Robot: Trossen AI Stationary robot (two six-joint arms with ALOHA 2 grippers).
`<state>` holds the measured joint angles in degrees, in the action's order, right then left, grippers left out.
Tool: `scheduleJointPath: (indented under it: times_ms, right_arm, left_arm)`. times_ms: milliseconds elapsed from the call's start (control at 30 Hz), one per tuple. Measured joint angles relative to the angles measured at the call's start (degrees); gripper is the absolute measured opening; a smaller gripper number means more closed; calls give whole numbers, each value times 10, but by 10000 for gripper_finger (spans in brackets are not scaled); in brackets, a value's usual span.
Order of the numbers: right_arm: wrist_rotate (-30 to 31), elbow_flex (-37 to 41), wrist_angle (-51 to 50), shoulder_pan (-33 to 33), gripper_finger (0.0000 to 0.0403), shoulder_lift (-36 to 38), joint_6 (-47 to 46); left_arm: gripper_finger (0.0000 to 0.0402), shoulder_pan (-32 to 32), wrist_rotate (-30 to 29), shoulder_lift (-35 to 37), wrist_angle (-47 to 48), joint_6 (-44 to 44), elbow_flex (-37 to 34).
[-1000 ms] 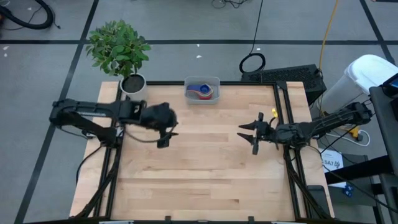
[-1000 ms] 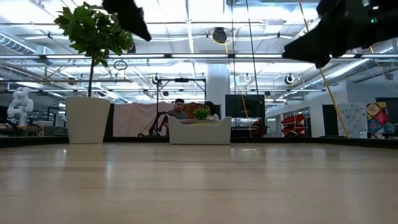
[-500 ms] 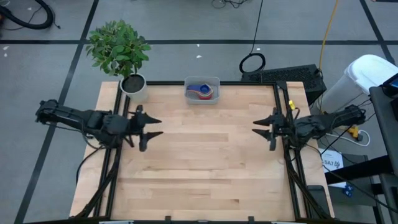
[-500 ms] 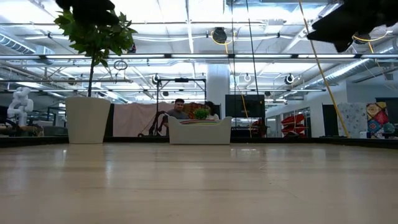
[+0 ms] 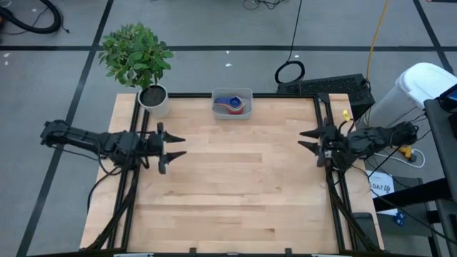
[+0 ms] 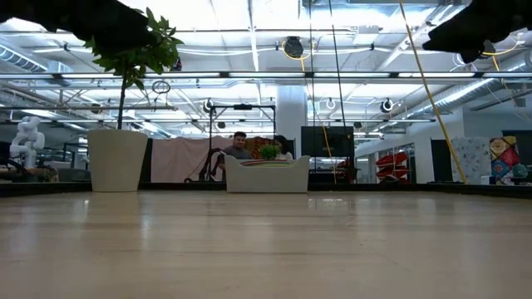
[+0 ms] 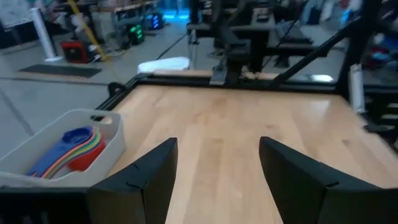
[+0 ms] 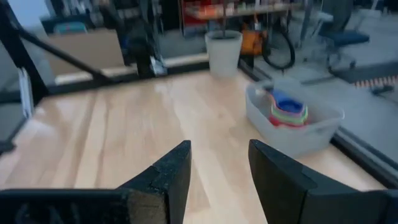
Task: Nest measuring cups in basket
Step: Return to Home Position
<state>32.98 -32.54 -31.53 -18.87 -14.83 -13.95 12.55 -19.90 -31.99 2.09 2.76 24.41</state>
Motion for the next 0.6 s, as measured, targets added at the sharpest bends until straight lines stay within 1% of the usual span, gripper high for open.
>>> scheduleJointPath:
  times_ms: [67,133,267,367,467,533,600]
  right_arm:
    - [1,7,17,0,155,25,18]
    - [1,29,58,0,155,58,45]
    - [1,103,144,0,155,143,92]
    - [15,144,163,1,155,144,92]
    - [22,173,197,2,155,137,84]
    - [27,192,213,2,155,147,85]
    - [30,211,251,1,155,148,90]
  left_arm:
    - [227,-15,29,14,-11,-6,-14]
    - [227,-32,40,29,-12,-8,-29]
    - [227,-72,77,54,-59,-11,-69]
    - [227,-105,123,62,-100,-7,-99]
    - [227,-139,154,62,-108,-1,-119]
    - [227,-166,176,62,-116,1,-131]
    - [227,-195,204,62,-121,4,-141]
